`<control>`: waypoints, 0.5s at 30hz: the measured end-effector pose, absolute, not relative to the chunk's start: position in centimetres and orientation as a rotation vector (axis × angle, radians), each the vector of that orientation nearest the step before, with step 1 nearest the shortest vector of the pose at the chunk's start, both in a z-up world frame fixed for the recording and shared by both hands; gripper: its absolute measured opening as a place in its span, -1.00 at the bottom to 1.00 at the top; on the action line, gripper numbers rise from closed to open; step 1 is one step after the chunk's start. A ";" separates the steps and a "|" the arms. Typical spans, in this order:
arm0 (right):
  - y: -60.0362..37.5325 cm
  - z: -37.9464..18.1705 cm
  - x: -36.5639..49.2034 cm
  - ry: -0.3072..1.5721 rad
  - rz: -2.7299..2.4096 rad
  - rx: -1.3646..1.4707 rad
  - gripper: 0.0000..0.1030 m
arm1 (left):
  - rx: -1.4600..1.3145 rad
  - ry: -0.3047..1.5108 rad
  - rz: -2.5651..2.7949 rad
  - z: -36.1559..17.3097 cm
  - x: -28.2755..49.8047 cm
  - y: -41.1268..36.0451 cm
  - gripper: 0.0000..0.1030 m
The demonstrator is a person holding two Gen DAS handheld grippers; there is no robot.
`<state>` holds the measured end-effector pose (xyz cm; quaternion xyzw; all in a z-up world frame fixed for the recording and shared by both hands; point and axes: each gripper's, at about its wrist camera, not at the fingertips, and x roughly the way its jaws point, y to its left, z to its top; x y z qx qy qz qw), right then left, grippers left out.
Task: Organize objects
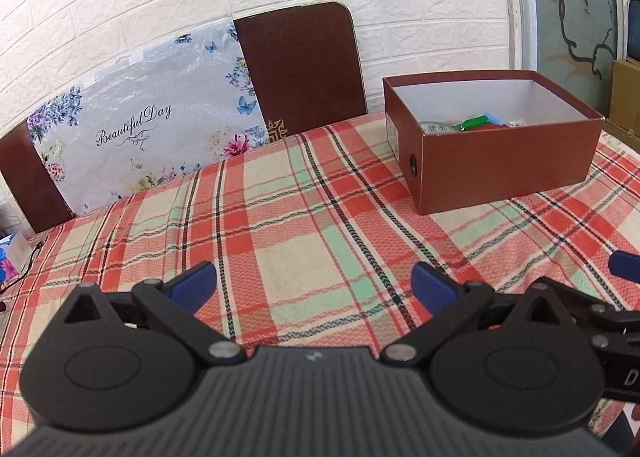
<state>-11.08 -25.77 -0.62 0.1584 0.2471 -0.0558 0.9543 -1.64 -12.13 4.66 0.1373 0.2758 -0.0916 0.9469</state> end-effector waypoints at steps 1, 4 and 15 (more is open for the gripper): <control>-25.8 -0.7 -11.0 0.504 -0.113 0.322 1.00 | 0.283 0.561 -0.184 4.6 -1.7 -12.2 1.00; -25.7 -0.7 -11.0 0.507 -0.113 0.321 1.00 | 0.290 0.565 -0.176 4.5 -1.7 -12.2 1.00; -25.5 -1.1 -10.7 0.519 -0.119 0.322 1.00 | 0.295 0.597 -0.183 4.1 -1.5 -12.2 1.00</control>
